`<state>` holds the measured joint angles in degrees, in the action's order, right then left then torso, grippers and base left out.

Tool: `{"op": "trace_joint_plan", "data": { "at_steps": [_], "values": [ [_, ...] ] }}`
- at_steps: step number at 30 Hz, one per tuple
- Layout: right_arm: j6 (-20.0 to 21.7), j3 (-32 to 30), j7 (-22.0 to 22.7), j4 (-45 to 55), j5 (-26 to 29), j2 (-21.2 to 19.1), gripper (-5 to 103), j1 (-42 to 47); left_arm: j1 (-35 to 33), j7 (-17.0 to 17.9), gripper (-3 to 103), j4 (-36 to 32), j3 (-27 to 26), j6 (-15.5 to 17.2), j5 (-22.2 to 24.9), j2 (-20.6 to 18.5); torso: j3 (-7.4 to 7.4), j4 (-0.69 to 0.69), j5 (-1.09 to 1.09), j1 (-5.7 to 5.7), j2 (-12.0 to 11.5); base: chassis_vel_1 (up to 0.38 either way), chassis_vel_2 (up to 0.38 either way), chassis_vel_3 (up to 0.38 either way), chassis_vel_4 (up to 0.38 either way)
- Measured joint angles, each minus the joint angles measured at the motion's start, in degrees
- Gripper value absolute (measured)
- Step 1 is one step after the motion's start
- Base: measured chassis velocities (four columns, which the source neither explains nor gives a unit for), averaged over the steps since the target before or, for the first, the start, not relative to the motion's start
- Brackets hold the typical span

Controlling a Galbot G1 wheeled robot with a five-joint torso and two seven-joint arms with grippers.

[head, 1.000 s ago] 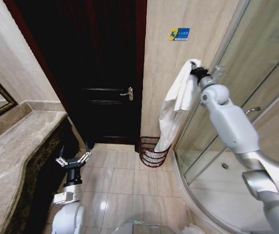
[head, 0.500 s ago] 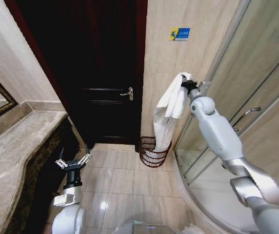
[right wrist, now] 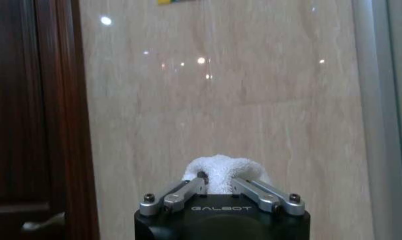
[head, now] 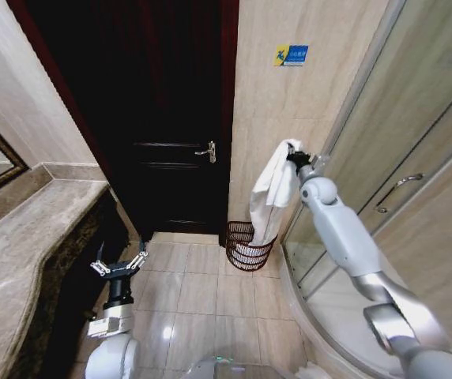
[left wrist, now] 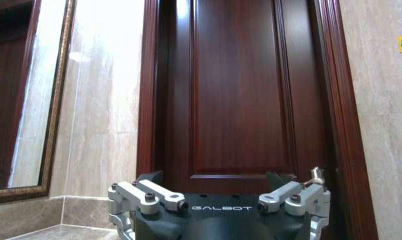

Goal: Discard the used towel into the hamper.

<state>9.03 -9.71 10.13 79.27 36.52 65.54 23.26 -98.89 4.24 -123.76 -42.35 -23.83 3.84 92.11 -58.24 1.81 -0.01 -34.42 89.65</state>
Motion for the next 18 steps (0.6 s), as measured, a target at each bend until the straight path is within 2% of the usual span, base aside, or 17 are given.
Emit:
{"op": "trace_joint_plan", "data": {
  "at_steps": [18],
  "values": [
    [-2.0,-2.89,-3.13,-2.79,-4.98,5.06,3,7.1,-1.26,0.02,100,0.13,0.78,-1.24,-1.18,0.04,0.0,0.0,0.01,0.0,0.0,0.0,0.0,0.0,0.0]
  ]
}}
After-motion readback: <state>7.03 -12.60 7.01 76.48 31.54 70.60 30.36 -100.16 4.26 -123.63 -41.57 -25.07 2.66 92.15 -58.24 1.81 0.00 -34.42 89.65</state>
